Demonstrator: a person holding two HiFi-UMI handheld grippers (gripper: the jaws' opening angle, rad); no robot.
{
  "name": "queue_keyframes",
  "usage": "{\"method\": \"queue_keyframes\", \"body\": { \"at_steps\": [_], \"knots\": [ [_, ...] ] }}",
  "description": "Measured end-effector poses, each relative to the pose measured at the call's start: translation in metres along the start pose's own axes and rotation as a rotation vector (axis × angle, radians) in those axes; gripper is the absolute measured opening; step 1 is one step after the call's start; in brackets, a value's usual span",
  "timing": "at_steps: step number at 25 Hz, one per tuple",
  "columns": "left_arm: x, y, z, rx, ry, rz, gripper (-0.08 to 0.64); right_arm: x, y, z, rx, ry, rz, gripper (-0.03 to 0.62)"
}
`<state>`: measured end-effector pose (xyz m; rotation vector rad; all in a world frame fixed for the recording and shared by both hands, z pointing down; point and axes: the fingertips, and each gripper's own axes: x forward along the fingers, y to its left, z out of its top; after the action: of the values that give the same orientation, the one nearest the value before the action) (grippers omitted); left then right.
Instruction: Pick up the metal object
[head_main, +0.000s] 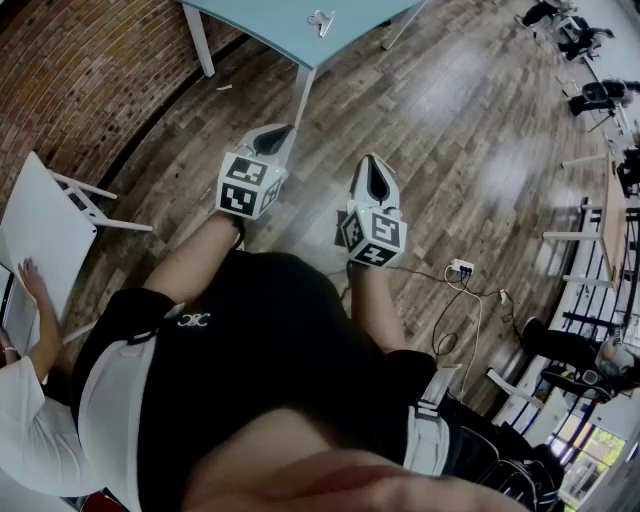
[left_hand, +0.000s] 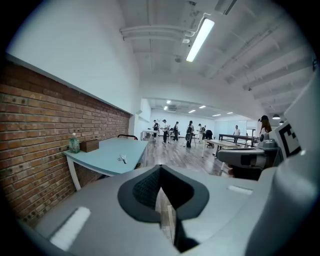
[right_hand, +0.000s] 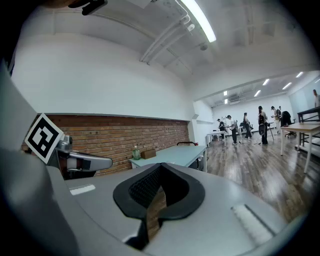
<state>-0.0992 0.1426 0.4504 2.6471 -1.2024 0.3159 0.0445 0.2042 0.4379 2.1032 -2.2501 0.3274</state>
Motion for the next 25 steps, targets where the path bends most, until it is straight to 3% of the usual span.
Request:
{"method": "queue_keyframes", "body": {
  "at_steps": [25],
  "knots": [
    [0.015,-0.062,-0.006,0.003,0.009,0.04,-0.003,-0.036,-0.043,-0.006,-0.023,0.011,0.004,0.014]
  ]
}}
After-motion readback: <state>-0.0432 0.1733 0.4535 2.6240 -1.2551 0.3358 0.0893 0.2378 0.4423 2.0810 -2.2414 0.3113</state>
